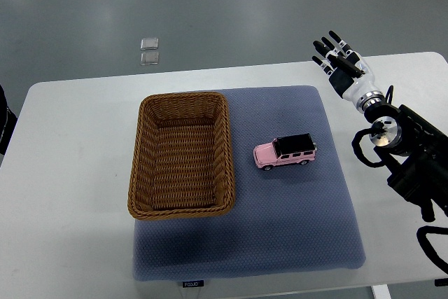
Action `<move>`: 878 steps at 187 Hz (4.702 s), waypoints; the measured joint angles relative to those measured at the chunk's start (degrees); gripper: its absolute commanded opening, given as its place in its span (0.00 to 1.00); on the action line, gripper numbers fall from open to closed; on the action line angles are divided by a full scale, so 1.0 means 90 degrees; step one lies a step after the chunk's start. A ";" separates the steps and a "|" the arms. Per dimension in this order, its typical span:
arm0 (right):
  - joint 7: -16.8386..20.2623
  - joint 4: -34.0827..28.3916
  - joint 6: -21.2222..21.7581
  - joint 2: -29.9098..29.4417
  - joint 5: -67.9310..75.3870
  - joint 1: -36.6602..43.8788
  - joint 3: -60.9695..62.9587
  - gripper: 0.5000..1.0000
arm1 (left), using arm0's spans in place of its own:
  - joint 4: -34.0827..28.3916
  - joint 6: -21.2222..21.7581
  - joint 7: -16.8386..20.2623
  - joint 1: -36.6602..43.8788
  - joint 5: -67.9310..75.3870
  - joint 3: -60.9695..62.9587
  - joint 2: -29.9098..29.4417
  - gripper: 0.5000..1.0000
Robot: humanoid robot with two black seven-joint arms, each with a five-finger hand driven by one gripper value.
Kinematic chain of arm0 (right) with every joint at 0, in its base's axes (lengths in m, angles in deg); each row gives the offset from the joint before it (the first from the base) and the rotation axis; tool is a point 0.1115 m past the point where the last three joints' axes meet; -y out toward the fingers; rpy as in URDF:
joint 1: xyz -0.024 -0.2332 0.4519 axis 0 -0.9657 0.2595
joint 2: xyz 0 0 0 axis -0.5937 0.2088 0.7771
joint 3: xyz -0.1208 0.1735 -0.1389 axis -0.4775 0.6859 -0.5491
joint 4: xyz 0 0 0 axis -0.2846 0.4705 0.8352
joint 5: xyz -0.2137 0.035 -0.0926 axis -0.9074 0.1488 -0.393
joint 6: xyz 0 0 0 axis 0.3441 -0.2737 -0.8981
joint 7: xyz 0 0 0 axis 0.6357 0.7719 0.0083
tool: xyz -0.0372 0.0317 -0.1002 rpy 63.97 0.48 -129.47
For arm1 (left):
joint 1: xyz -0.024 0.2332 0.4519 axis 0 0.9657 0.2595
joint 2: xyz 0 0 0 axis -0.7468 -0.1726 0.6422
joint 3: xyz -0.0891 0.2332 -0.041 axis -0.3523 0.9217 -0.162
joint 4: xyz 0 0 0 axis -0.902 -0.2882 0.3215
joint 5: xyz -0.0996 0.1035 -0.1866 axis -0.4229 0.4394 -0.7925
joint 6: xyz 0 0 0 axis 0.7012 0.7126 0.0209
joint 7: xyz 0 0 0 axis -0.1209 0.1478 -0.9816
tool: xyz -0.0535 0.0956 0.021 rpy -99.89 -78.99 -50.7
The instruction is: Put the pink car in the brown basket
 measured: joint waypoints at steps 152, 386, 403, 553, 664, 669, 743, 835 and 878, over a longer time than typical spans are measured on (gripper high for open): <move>0.0058 -0.0228 -0.0216 0.0371 -0.0297 0.0380 -0.0354 0.82 | -0.0006 -0.0002 -0.0001 0.0004 0.0000 0.0002 0.0000 1.00; 0.1102 -0.4347 0.0518 0.3338 -0.5023 0.2305 -0.5964 0.78 | -0.0005 0.0000 0.0001 0.0002 0.0000 0.0000 0.0000 1.00; 0.1173 -0.4347 0.0327 0.3298 -0.5123 0.2110 -0.5994 0.78 | -0.0005 0.0000 0.0001 0.0001 0.0000 0.0000 0.0000 1.00; 0.1189 -0.4021 -0.0143 0.2747 -0.5916 0.1553 -0.5999 0.39 | -0.0005 0.0000 0.0001 0.0002 0.0000 -0.0002 0.0000 1.00; 0.1163 -0.4004 -0.0072 0.2793 -0.6060 0.1663 -0.5942 0.00 | -0.0008 0.0000 0.0001 0.0002 0.0000 0.0000 0.0000 1.00; 0.1163 -0.4003 -0.0069 0.2809 -0.6051 0.1698 -0.5929 0.00 | -0.0008 0.0000 0.0001 0.0002 0.0000 0.0000 0.0000 1.00; 0.1152 -0.3775 -0.0017 0.2957 -0.5914 0.2737 -0.5900 0.00 | -0.0004 -0.0003 0.0001 0.0001 0.0000 0.0000 0.0000 1.00; 0.1179 -0.3702 0.0020 0.1519 -0.5380 0.3674 -0.5899 0.00 | -0.0006 -0.0002 0.0001 0.0001 0.0000 -0.0001 0.0000 1.00; 0.1181 -0.3424 -0.0076 0.0544 -0.5421 0.3178 -0.5911 0.00 | -0.0007 -0.0002 0.0001 0.0002 0.0000 -0.0001 0.0000 1.00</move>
